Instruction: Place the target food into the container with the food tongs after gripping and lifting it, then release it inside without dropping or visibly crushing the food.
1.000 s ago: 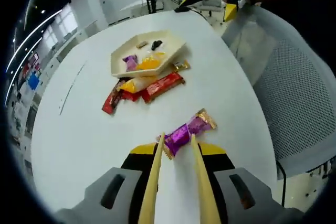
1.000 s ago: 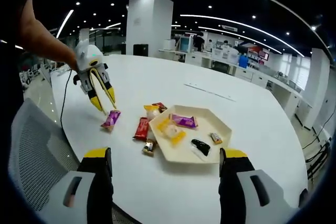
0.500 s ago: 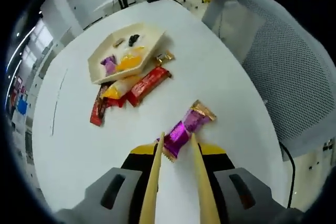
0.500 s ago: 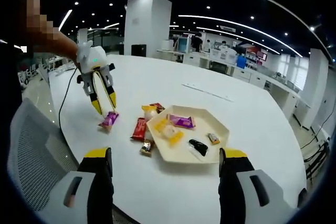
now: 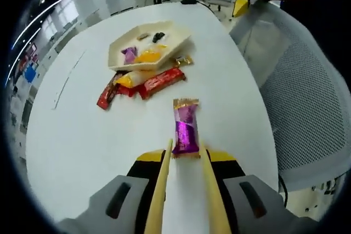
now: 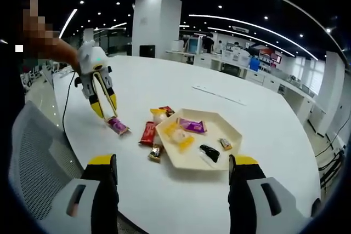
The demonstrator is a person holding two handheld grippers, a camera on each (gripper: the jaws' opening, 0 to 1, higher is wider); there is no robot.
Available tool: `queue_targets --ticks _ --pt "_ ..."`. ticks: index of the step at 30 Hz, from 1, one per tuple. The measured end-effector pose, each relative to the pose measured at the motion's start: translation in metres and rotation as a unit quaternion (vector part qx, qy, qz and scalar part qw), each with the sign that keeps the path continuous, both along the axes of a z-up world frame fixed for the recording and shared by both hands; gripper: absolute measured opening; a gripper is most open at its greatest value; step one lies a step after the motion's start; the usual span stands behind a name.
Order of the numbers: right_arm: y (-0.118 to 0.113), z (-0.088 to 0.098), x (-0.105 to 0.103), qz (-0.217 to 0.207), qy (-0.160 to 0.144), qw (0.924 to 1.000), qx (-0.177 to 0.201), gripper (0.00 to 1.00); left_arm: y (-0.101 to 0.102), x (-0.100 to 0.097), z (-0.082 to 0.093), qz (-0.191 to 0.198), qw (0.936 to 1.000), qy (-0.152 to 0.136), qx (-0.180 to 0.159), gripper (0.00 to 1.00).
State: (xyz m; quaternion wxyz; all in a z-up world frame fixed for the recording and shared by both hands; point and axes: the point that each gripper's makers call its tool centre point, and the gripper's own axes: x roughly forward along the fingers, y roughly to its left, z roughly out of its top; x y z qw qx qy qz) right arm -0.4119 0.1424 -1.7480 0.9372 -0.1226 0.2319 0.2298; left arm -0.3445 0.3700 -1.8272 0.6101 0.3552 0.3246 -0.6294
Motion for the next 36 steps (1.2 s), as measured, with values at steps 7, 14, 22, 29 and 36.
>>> queue_targets --ticks 7,14,22,29,36 --pt "-0.002 0.000 0.001 -0.004 0.000 1.0000 0.000 0.82 -0.012 0.000 -0.009 0.016 0.9997 0.011 -0.013 0.24" --pt "-0.004 0.000 0.001 -0.007 -0.001 1.0000 0.000 0.81 -0.009 0.001 -0.016 0.083 0.9955 0.044 -0.008 0.20" --pt "-0.001 -0.001 0.000 -0.002 0.001 1.0000 -0.002 0.81 -0.008 0.002 -0.012 0.092 0.9947 0.036 -0.025 0.17" --pt "-0.001 -0.001 0.000 -0.001 0.001 1.0000 -0.001 0.82 -0.007 0.006 -0.005 0.100 0.9940 0.036 -0.026 0.18" --pt "-0.005 -0.001 0.003 -0.003 -0.006 1.0000 -0.002 0.94 -0.004 0.016 0.008 0.109 0.9933 0.032 -0.019 0.18"
